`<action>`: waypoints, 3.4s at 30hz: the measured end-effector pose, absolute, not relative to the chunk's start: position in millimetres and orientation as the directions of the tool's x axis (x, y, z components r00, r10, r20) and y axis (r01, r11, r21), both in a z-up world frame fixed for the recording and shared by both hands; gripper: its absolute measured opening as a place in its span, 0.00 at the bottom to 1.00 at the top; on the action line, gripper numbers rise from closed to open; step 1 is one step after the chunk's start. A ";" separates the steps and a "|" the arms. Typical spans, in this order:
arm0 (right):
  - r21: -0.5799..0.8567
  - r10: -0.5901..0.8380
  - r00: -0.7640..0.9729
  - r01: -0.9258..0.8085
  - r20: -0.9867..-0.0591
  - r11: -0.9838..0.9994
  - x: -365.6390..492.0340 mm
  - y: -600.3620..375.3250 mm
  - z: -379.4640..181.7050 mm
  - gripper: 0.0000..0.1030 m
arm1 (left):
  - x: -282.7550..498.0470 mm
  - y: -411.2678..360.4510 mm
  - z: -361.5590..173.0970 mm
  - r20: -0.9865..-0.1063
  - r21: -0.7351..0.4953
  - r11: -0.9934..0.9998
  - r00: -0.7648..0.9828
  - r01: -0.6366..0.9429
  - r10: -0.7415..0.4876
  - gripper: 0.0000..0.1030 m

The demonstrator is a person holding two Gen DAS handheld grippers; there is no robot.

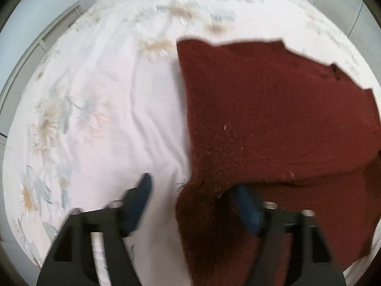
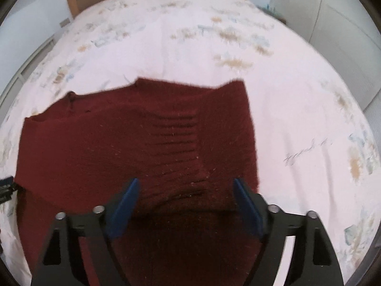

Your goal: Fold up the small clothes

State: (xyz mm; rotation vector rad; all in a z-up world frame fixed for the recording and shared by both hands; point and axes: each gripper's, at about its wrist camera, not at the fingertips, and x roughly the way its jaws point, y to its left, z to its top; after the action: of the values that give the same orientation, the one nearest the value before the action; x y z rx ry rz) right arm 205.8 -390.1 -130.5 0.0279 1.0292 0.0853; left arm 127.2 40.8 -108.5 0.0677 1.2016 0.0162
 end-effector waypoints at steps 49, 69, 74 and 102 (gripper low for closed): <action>0.176 0.181 0.526 -0.060 -0.831 0.983 109.5 -416.2 -144.5 1.00 | 79.4 42.1 -111.1 -0.916 -0.035 0.993 0.395 0.110 -0.076 0.99; 0.178 0.161 0.315 0.027 -0.935 0.984 18.8 -453.1 -209.6 0.99 | -38.7 39.5 -170.2 -0.965 -0.089 0.993 0.242 0.075 -0.105 0.97; 0.189 0.171 0.281 0.036 -0.944 0.981 17.1 -454.3 -212.5 0.89 | -40.6 21.9 -171.7 -0.960 -0.086 0.986 0.251 0.146 -0.121 0.71; 0.464 0.430 0.489 -0.055 -0.759 0.884 51.6 -481.9 -97.3 0.11 | 26.6 36.2 -51.2 -0.851 -0.291 0.932 0.386 0.219 -0.356 0.09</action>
State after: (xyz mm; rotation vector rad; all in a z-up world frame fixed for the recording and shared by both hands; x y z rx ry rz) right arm 51.6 -481.9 -97.3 0.4079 1.0242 0.3046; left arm 26.6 36.2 -51.2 -0.1388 1.1164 -0.3673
